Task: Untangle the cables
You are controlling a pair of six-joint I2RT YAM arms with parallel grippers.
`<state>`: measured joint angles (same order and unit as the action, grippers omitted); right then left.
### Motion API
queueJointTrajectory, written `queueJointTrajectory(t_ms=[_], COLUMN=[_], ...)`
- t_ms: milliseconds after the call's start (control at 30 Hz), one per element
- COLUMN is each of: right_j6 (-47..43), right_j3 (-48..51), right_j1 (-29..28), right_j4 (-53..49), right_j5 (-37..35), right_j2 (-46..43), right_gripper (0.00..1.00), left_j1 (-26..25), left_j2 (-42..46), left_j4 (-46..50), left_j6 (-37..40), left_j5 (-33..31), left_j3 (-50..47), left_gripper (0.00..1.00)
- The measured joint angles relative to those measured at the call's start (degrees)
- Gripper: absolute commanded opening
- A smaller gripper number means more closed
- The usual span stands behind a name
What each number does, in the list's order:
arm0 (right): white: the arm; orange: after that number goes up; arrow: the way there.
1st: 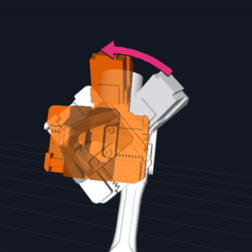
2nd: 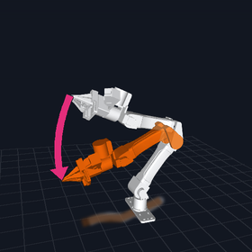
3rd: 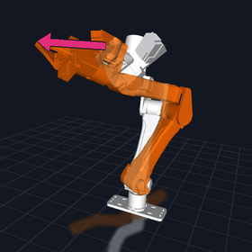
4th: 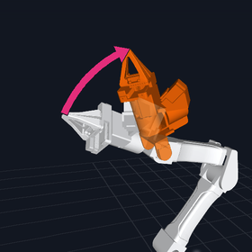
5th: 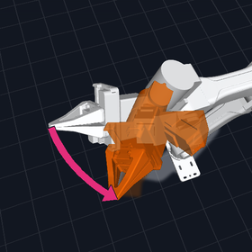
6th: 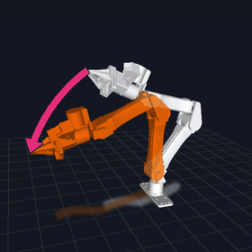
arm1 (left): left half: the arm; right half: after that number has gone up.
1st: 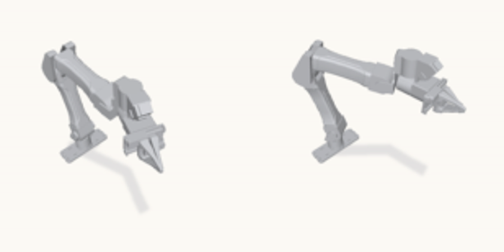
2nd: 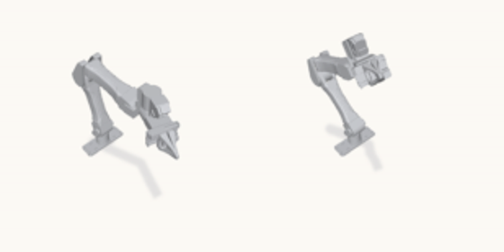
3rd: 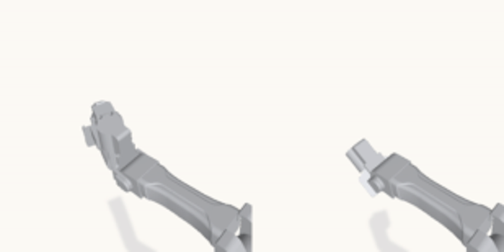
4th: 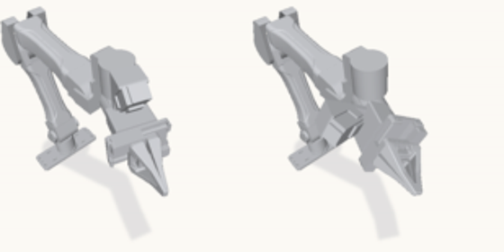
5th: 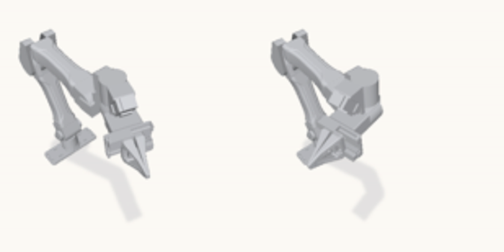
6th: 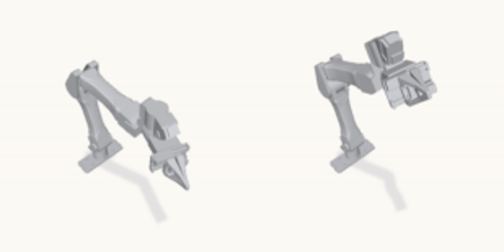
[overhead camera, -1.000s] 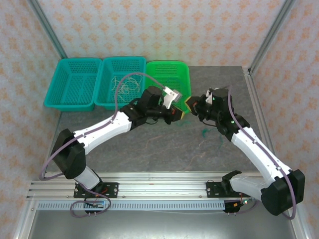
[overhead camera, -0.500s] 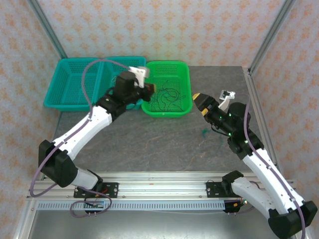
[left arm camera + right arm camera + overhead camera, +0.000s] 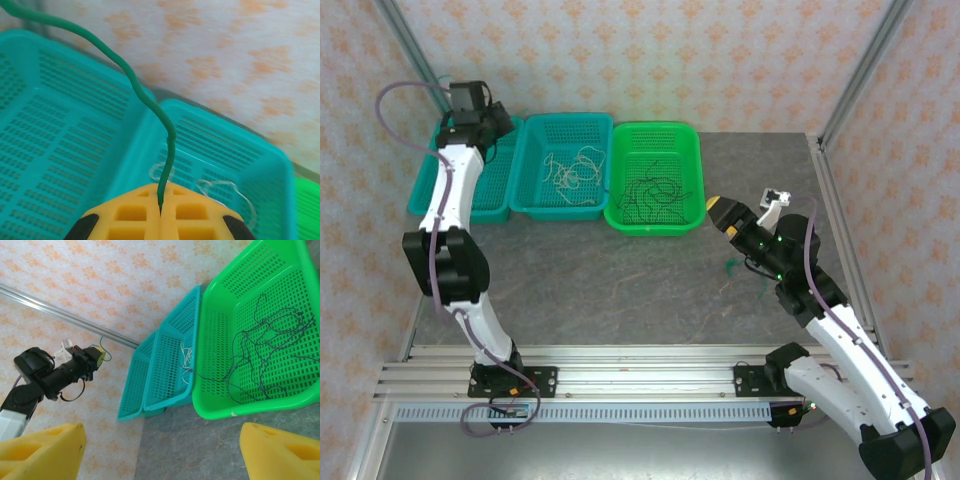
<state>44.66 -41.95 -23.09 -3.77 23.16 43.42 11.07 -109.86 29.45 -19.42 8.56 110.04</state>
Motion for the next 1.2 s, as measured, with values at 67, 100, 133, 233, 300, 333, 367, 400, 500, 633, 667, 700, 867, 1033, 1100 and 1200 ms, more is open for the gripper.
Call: queueJointTrajectory(t_ms=[67,100,133,233,300,333,367,400,500,633,667,700,867,1033,1100,1200], right_j6=[-0.5,-0.7,-1.05,-1.46,-1.7,-1.84,-1.92,-1.97,-2.21,-2.6,-2.78,-2.89,-2.8,-1.79,-1.88,-2.14], right_j3=[-0.04,-0.04,-0.04,-0.07,-0.15,-0.17,-0.17,-0.17,-0.52,-2.43,-2.91,-3.39,-4.28,0.52,3.61,6.51], right_j1=[0.0,0.0,0.0,0.0,0.0,0.0,0.0,0.0,0.0,0.26,0.42,0.72,5.07,17.97,21.84,24.7], right_j4=[-1.14,-1.68,-2.47,-3.93,-4.66,-4.9,-5.07,-5.29,-6.1,-8.48,-9.25,-10.27,-17.14,-20.79,-22.12,-25.0], right_j5=[-0.76,-1.14,-1.53,-2.4,-2.89,-3.1,-3.3,-3.56,-4.33,-5.49,-5.79,-6.29,-9.92,-9.94,-9.84,-9.88], right_j2=[0.0,-0.04,-0.11,-0.22,-0.31,-0.33,-0.37,-0.37,0.11,3.19,4.02,5.05,8.55,8.81,8.9,10.69], right_gripper=[0.81,0.81,0.81,0.81,0.81,0.81,0.81,0.81,0.81,0.81,0.81,0.82,0.87,0.9,0.91,0.93], left_j1=[2.75,3.78,4.9,7.02,7.45,7.45,7.41,7.3,6.91,4.96,3.98,2.21,-10.64,-24.02,-27.96,-33.97], left_j2=[-4.81,-6.29,-7.96,-11.04,-12.0,-12.04,-11.87,-10.67,-4.39,7.58,10.4,13.99,28.52,39.56,41.22,42.25], left_j4=[2.19,2.93,3.87,6.27,7.58,7.87,7.63,6.14,1.73,-3.93,-5.31,-7.04,-14.25,-18.38,-18.34,-17.84], left_j6=[-0.11,-0.22,-0.2,-0.61,-1.25,-1.55,-1.97,-2.69,-5.9,-10.64,-11.28,-12.15,-13.55,-13.62,-13.53,-12.41], left_j5=[0.96,1.73,2.6,3.87,4.74,5.22,5.95,6.99,10.1,13.03,13.4,13.77,13.92,11.93,10.49,8.28], left_j3=[4.0,4.83,5.44,5.92,5.95,5.86,5.55,3.78,-4.37,-13.33,-14.84,-16.61,-25.18,-37.2,-39.54,-41.0], left_gripper=[0.0,0.04,0.18,0.51,0.55,0.57,0.6,0.61,0.62,0.58,0.57,0.57,0.57,0.55,0.55,0.55])
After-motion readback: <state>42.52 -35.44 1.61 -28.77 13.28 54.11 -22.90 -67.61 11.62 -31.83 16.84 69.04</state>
